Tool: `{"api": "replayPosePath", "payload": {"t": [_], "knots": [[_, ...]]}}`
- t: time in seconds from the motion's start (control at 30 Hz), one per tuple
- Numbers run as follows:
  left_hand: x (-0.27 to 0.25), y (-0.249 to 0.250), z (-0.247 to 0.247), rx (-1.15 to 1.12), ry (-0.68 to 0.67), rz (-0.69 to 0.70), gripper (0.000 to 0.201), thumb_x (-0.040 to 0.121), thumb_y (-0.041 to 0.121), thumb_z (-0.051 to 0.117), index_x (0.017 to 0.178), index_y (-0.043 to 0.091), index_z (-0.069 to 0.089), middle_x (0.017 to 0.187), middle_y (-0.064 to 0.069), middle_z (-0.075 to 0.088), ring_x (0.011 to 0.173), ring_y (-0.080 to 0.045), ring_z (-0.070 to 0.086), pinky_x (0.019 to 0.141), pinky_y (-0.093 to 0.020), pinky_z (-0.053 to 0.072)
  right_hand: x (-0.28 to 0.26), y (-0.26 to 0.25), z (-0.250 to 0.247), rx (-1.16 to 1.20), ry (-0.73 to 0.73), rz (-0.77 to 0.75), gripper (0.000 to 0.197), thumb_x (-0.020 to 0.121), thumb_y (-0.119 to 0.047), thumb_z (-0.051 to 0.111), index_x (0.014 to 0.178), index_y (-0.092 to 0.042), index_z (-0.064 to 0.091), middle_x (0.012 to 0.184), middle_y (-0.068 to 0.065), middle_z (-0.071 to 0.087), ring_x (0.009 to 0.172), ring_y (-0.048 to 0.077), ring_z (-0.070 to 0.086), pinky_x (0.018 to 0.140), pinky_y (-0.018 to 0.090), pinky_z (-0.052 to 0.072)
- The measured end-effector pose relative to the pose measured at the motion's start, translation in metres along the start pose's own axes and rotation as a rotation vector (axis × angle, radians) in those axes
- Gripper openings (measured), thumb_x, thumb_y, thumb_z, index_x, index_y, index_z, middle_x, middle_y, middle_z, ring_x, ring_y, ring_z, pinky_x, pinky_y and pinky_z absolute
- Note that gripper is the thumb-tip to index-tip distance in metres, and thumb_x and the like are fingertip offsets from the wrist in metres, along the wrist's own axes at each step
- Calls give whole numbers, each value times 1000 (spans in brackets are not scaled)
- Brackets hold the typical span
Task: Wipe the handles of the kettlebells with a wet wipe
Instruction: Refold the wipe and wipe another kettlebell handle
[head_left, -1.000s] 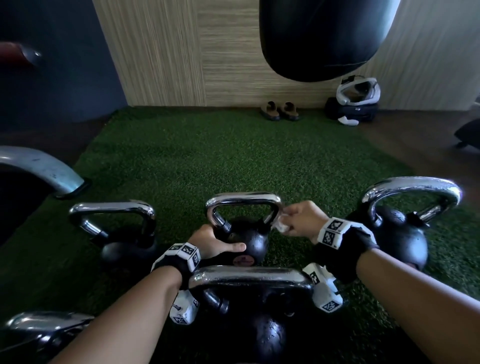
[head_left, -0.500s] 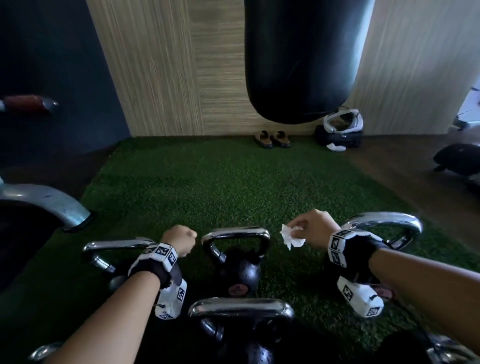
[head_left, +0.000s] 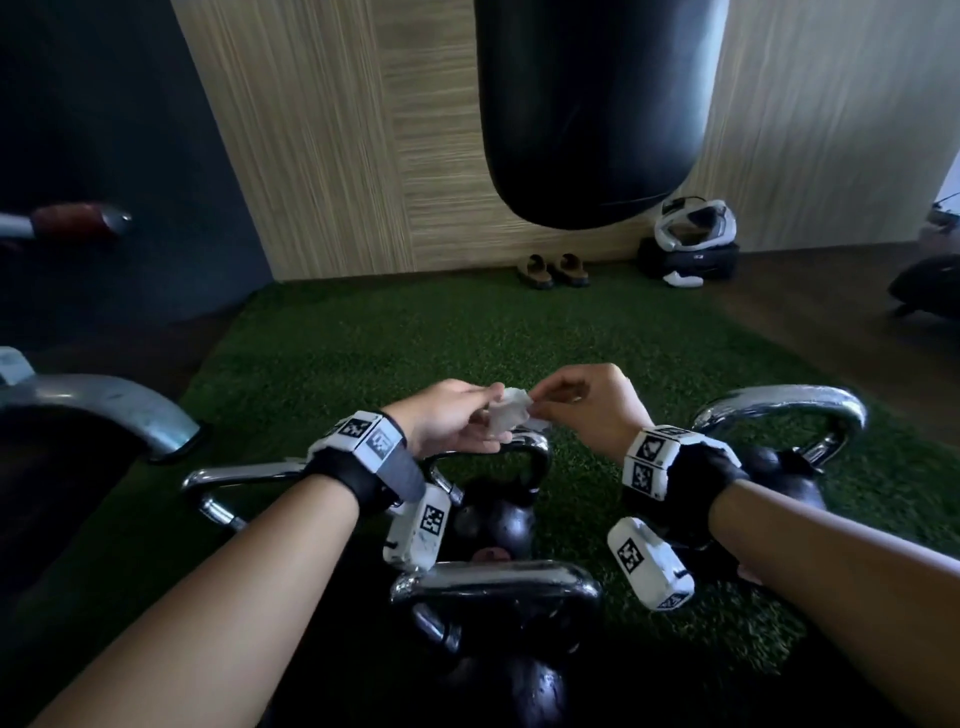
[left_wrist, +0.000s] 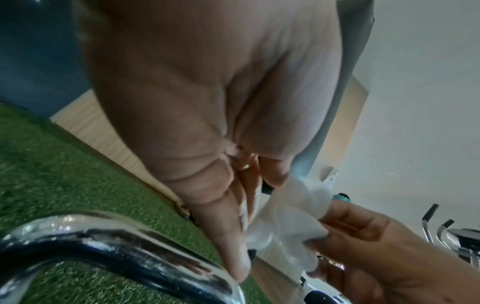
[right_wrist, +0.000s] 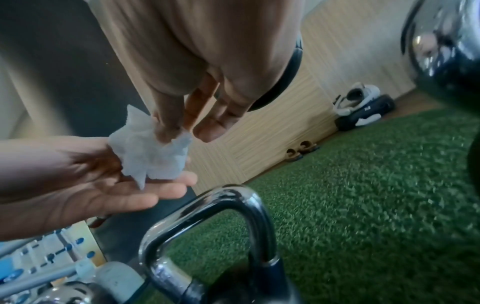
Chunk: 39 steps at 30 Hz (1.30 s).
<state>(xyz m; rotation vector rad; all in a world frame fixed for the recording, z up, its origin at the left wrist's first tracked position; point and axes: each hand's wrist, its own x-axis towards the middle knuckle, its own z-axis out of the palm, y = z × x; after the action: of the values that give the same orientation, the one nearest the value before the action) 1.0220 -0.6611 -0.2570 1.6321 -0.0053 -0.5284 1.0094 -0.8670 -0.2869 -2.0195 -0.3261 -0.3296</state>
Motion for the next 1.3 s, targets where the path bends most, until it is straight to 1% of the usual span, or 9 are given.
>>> {"api": "replayPosePath", "payload": {"t": [0.17,0.3,0.47,0.6,0.8,0.97,1.07,1.2,1.3], "knots": [[8,-1,2,-21,-55,135,28,102,6,57,126,-5,64,95,-15,74,70,-14,75,75,-26,62,0,3,16,9,58,29,27,70,-8,90,65,-30,74,75,-4,78,73,10,74,71,22,59],[10,-3,-20,450,98,315,33,96,13,71,129,8,70,120,-11,75,106,-15,71,95,-22,53,2,12,12,-34,17,62,21,72,-7,82,73,-23,68,75,-2,74,60,2,65,53,17,49],[-1,-22,-31,954,399,579,32,101,16,62,131,20,71,116,-6,77,102,-21,72,63,1,38,-13,69,4,-350,74,240,20,74,1,70,85,-15,67,87,-1,66,85,21,64,70,23,42],[3,-47,-19,1018,370,596,33,102,18,60,134,18,69,119,-13,76,93,-22,74,59,-7,37,-19,104,30,-229,-250,465,47,70,-29,93,109,-29,67,101,-8,72,96,16,70,74,26,52],[16,-66,-17,1262,267,639,23,99,25,46,101,14,66,85,-11,73,75,-31,70,69,-41,58,-6,123,66,-146,-284,376,62,44,-62,89,96,-33,75,93,-7,79,90,14,74,90,43,59],[7,-88,-43,1023,466,782,25,101,25,58,97,6,74,97,19,69,87,3,67,88,-27,60,-11,136,85,-119,-223,341,70,40,-73,80,93,-27,74,88,-5,78,87,16,74,86,43,60],[1,-94,-43,1028,463,856,20,101,12,64,116,11,77,121,5,74,112,-4,69,103,-21,53,-12,143,85,-87,-210,352,71,38,-69,86,93,-26,74,87,-5,78,87,16,74,86,45,60],[5,-109,-55,775,615,766,21,101,26,65,115,20,79,78,9,76,65,4,64,66,-11,52,-16,142,84,-58,-178,354,66,39,-64,88,93,-29,73,87,-8,78,87,13,74,88,43,60],[4,-118,-61,654,625,722,28,100,28,65,126,18,73,116,18,70,104,13,66,94,-7,50,-21,139,84,-28,-162,353,58,45,-56,91,94,-29,74,88,-8,78,87,10,74,88,41,60]]}}
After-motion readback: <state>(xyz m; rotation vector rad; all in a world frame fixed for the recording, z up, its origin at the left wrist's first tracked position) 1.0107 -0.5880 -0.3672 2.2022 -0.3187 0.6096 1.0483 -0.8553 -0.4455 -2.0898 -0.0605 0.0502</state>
